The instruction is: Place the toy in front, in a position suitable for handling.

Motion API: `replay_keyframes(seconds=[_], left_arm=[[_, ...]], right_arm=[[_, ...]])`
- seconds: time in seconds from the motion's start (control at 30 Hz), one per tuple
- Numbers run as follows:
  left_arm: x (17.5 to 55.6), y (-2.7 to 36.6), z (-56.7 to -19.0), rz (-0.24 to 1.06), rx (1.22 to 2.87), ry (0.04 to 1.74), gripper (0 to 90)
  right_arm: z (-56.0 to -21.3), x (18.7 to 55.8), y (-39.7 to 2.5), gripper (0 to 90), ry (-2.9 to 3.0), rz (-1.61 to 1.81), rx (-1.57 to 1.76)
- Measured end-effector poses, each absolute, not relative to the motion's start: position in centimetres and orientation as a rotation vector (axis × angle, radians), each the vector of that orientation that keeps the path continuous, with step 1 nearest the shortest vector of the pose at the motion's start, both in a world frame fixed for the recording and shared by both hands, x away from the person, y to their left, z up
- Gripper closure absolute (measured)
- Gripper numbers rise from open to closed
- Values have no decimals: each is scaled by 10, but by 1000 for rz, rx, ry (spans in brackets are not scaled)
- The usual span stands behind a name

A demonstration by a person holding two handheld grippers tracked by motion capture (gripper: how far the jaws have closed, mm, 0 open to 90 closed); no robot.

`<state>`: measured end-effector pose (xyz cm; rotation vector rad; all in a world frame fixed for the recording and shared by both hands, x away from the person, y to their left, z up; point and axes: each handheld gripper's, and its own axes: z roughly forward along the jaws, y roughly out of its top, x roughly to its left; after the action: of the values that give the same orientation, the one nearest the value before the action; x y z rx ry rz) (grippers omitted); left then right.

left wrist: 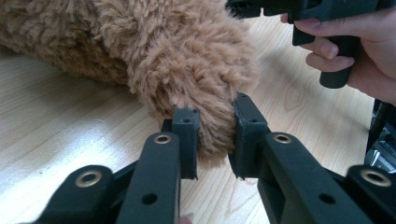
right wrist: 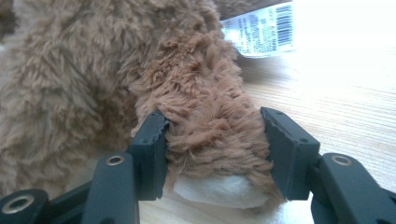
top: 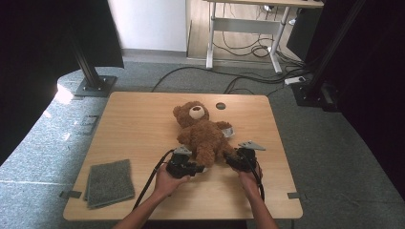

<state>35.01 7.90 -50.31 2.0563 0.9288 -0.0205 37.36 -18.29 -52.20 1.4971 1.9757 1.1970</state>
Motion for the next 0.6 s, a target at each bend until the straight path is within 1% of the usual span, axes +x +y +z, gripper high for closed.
replay_keyframes(seconds=[0.07, 0.2, 0.3, 0.4, 0.6], left_arm=[[350, 83, -500, 16, 2045, 932, 690], [348, 104, -484, 97, 1983, 955, 517], [351, 120, -473, 166, 1945, 989, 434], [362, 133, -464, 252, 1923, 1036, 397], [388, 139, -462, 316, 1925, 1081, 342]], right_arm=[[-522, 374, -184, 446, 1968, 1209, 1500], [-522, 375, -187, 441, 1948, 1224, 1516], [-523, 375, -188, 437, 1949, 1231, 1517], [-523, 375, -187, 432, 1947, 1232, 1518], [-522, 374, -189, 422, 1946, 1239, 1522]])
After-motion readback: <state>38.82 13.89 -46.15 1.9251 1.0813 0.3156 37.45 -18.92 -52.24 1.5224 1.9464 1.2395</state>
